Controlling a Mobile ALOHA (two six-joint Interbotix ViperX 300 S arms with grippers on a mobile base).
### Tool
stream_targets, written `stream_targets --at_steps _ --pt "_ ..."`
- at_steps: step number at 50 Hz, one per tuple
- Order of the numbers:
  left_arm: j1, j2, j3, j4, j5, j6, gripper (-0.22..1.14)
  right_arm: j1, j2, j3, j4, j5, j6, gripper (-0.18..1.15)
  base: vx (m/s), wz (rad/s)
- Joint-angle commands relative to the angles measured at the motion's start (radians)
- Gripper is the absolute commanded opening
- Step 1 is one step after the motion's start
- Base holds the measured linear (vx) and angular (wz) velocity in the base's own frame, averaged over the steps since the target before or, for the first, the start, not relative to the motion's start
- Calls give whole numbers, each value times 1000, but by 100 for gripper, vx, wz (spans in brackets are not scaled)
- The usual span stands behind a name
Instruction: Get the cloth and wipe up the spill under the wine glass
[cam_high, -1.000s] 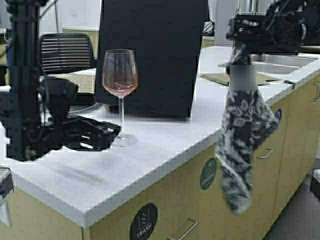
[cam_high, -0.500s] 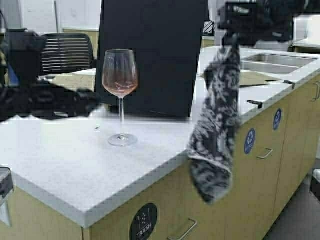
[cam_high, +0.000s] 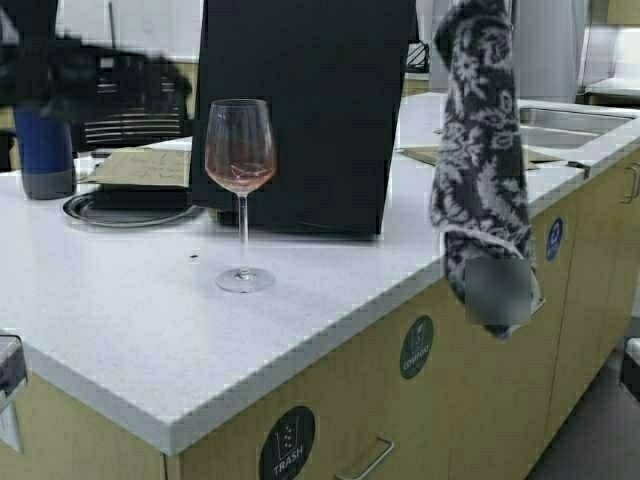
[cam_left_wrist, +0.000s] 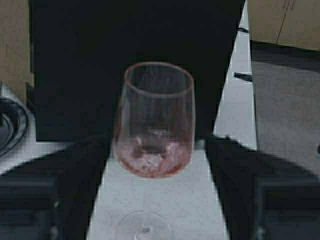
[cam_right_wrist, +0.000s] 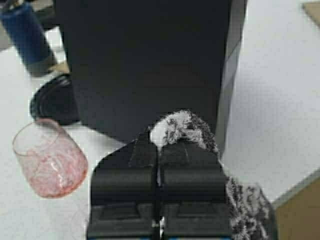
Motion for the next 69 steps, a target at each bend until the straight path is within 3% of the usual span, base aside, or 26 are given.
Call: stream_targets --at_steps 1,10,20,69 --pt "-2 -204 -97 -3 272 -2 93 2 -52 -55 -8 43 -17 6 0 0" --pt "-2 -410 -219 -3 598 6 93 2 -86 -101 -9 75 -52 6 0 0" --pt "-2 -532 -276 -3 769 9 93 2 -97 -146 -9 112 -57 6 0 0" --pt "-2 -600 -265 -18 793 2 93 2 -124 -121 -9 138 -64 6 0 0"
